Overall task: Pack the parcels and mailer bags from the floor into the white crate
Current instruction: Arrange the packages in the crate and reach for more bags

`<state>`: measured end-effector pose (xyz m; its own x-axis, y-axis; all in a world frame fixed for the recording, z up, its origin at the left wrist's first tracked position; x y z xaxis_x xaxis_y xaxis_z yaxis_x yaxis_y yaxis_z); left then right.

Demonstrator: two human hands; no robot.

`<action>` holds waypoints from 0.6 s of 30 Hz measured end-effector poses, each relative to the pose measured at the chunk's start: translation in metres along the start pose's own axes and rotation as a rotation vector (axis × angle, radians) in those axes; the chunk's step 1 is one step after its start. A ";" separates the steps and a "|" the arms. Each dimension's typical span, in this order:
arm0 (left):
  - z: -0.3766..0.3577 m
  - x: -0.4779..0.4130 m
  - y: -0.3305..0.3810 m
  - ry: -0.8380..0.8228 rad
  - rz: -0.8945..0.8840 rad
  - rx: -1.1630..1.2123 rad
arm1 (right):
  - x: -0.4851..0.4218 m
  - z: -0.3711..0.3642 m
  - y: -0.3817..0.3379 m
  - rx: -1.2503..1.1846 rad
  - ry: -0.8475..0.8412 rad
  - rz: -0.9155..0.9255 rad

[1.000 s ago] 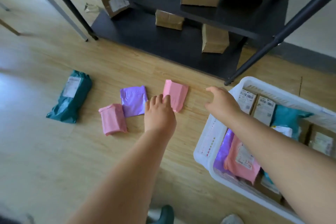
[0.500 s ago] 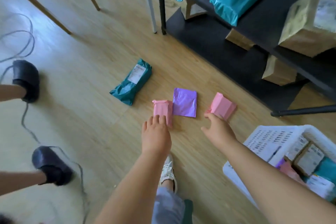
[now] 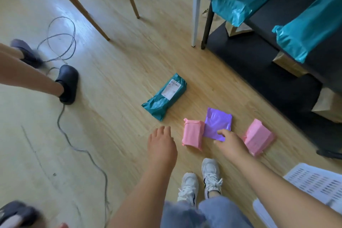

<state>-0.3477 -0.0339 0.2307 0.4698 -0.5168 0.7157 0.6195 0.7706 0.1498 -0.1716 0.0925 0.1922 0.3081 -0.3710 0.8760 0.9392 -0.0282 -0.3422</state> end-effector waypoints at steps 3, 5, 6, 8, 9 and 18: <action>0.010 -0.027 -0.019 0.009 0.023 0.029 | -0.026 -0.004 -0.036 -0.018 0.005 0.041; 0.018 -0.045 -0.031 -0.005 0.024 0.050 | -0.043 -0.014 -0.057 -0.025 -0.008 0.051; 0.020 -0.059 -0.043 -0.020 0.019 0.063 | -0.055 -0.022 -0.071 -0.030 -0.015 0.047; 0.026 -0.074 -0.057 -0.054 -0.005 0.038 | -0.065 -0.035 -0.094 -0.061 -0.029 0.047; 0.030 -0.086 -0.070 -0.078 -0.024 0.017 | -0.075 -0.045 -0.108 -0.090 -0.028 0.033; 0.048 -0.195 -0.143 -0.152 -0.192 -0.220 | -0.166 -0.106 -0.174 -0.291 0.052 -0.145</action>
<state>-0.5581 -0.0248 0.1025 0.2427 -0.5705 0.7846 0.8163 0.5572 0.1526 -0.4023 0.0602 0.0700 0.1588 -0.3905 0.9068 0.8879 -0.3451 -0.3042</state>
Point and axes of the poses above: each hand's wrist, its own x-axis away from the middle knuckle, its own z-axis out of the back of the hand, y = z × x, the point moved 5 cm from there along -x, towards the middle knuckle, and after that the axes turned 14 degrees about -y, right-handed, at the moved point
